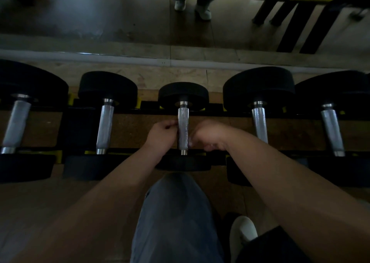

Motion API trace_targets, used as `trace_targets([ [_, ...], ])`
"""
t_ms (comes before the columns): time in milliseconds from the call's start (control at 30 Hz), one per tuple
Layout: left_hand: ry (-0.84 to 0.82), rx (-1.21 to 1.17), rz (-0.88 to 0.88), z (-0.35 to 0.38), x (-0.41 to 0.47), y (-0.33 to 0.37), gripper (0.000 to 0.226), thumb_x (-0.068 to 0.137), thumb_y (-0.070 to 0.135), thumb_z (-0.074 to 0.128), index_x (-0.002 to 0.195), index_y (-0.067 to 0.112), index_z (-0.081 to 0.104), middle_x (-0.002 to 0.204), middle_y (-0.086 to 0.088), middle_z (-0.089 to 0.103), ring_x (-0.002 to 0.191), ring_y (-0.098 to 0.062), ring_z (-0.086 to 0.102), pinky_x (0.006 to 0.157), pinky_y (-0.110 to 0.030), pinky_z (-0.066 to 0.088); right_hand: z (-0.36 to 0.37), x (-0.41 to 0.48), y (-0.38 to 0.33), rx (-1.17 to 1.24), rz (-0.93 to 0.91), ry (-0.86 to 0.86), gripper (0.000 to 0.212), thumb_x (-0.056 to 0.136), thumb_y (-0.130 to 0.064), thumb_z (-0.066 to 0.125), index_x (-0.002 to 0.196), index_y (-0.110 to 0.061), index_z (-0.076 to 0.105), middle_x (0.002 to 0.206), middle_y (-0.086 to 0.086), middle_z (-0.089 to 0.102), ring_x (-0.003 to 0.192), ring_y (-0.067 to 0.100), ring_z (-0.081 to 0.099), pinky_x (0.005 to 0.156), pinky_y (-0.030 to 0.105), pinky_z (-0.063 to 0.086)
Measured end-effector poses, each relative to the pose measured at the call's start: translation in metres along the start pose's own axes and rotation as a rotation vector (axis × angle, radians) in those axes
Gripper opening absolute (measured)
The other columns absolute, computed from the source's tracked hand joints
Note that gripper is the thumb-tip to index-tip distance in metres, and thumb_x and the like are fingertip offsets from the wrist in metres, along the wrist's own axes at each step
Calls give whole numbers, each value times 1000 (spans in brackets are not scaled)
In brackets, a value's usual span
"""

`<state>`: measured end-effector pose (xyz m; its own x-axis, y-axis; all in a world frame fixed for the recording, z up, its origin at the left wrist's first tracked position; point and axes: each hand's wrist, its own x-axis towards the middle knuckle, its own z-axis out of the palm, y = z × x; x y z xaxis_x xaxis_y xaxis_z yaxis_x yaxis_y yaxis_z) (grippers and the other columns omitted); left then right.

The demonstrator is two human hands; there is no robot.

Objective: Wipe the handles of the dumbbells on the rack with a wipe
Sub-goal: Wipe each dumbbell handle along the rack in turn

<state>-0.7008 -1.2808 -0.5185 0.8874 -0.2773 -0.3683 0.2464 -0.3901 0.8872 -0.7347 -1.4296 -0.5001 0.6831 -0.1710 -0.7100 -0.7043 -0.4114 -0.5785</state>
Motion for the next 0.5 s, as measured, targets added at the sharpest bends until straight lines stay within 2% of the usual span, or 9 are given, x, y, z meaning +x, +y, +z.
trace_targets([
  [67, -10, 1, -19, 0, 0, 1, 23, 101, 21, 48, 105, 36, 65, 88, 18, 62, 82, -1, 58, 71, -19, 44, -5, 2, -2, 200, -175, 275, 14, 93, -16, 68, 101, -25, 74, 105, -7, 67, 91, 7, 57, 72, 26, 49],
  [100, -9, 3, -23, -1, 0, 1, 23, 102, 21, 48, 108, 35, 66, 88, 16, 62, 80, -4, 57, 69, -21, 44, -7, 2, -3, 190, -287, 368, 12, 94, -21, 69, 102, -30, 74, 105, -12, 67, 93, 2, 57, 77, 23, 48],
  [167, -13, 21, -21, -2, 1, 0, 24, 102, 22, 48, 112, 31, 67, 89, 10, 65, 76, -8, 59, 63, -23, 44, -5, -1, -2, -14, -477, 431, 11, 95, -28, 69, 105, -31, 73, 96, -22, 62, 88, -9, 54, 77, 12, 42],
  [233, -21, 41, -27, -2, 1, -1, 23, 102, 22, 47, 112, 31, 66, 89, 10, 65, 75, -5, 60, 58, -20, 42, -2, -6, 0, -214, -556, 421, 14, 94, -30, 69, 107, -28, 73, 92, -21, 61, 83, -10, 55, 76, 11, 45],
  [300, -10, 44, -31, -2, 3, 2, 23, 101, 20, 49, 106, 32, 68, 88, 15, 65, 82, -1, 61, 59, -14, 42, -1, -13, 1, -384, -603, 279, 14, 93, -27, 70, 107, -26, 73, 95, -16, 65, 84, -5, 59, 80, 17, 51],
  [367, 16, 82, -20, -1, 4, 6, 25, 98, 17, 51, 104, 30, 72, 91, 12, 68, 87, -4, 63, 61, -11, 43, 1, -17, 4, -574, -665, 112, 9, 92, -24, 71, 100, -25, 72, 93, -10, 67, 83, 2, 62, 76, 21, 52],
  [400, 23, 92, -18, 0, 4, 6, 27, 96, 15, 51, 106, 28, 73, 93, 11, 69, 86, -4, 63, 62, -11, 44, 2, -17, 5, -617, -701, 89, 6, 91, -23, 71, 97, -26, 71, 91, -8, 66, 82, 4, 62, 74, 23, 50],
  [500, 24, 86, -46, 0, -1, 9, 27, 97, 13, 50, 107, 29, 69, 87, 14, 65, 75, 1, 59, 53, -7, 43, -3, -7, -3, -482, -730, 235, 6, 94, -24, 68, 98, -28, 71, 91, -10, 64, 83, 5, 61, 75, 24, 50],
])
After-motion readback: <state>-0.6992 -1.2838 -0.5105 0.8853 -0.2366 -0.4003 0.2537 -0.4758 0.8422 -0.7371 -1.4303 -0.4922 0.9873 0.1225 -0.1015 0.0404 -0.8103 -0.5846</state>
